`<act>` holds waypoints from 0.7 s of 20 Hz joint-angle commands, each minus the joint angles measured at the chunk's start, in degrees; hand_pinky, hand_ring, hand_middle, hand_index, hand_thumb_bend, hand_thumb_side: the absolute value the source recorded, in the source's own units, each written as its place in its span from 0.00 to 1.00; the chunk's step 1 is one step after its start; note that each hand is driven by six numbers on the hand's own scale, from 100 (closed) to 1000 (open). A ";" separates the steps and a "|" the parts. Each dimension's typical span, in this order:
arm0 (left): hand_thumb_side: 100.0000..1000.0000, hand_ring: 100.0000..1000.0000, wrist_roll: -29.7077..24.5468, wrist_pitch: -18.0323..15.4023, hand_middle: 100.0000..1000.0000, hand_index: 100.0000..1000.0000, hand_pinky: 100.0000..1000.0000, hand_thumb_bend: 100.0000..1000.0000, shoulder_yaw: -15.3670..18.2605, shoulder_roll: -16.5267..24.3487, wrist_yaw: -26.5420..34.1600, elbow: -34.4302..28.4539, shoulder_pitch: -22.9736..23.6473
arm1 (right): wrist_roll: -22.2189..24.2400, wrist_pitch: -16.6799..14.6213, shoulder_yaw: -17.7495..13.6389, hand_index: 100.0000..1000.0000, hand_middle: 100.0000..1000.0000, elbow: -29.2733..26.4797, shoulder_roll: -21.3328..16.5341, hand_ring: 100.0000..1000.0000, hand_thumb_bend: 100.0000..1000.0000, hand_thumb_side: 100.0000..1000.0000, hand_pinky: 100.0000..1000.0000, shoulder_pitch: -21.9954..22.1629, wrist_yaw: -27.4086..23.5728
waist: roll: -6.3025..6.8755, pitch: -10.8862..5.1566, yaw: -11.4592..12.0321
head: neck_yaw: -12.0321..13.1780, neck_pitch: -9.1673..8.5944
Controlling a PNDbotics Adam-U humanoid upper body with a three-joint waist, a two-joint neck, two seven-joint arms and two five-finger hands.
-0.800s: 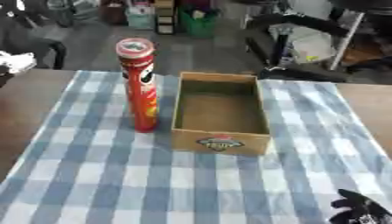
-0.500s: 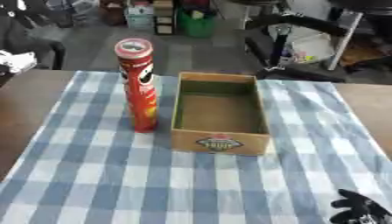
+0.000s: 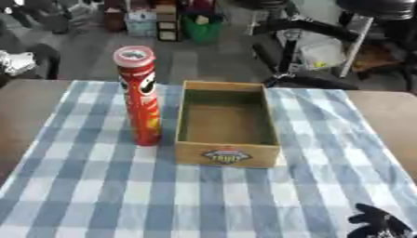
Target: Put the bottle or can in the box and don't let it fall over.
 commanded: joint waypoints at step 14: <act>0.69 0.83 -2.74 -5.80 0.84 0.87 0.74 0.43 -5.84 -13.59 -16.87 24.99 -18.48 | 1.68 0.09 1.36 0.83 0.62 -0.03 -1.27 0.54 0.00 0.64 0.47 0.00 -0.28 | 0.66 -0.95 -3.46 | 1.26 -1.82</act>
